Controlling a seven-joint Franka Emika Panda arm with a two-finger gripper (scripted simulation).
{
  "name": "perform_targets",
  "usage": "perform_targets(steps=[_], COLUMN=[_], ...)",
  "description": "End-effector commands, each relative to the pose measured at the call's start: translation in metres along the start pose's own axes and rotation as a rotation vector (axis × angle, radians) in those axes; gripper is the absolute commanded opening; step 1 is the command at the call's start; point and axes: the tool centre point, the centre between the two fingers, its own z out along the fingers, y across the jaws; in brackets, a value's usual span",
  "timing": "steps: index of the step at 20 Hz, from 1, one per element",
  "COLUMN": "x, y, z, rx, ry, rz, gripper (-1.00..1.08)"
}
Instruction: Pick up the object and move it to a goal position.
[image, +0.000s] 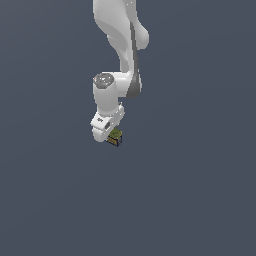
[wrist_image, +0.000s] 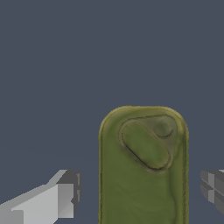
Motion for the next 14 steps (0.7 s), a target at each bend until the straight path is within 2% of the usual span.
perform_targets(steps=[1,8,9,14], x=[0.000,0.000,0.000,0.000], y=[-0.001,0.000,0.000,0.000], z=[0.012,0.026,0.026,0.026], rx=[0.001,0.001,0.001,0.001], ry=[0.000,0.000,0.000,0.000], rz=[-0.001,-0.002,-0.002,-0.002], gripper=[1.00,1.00,-1.00,-1.00])
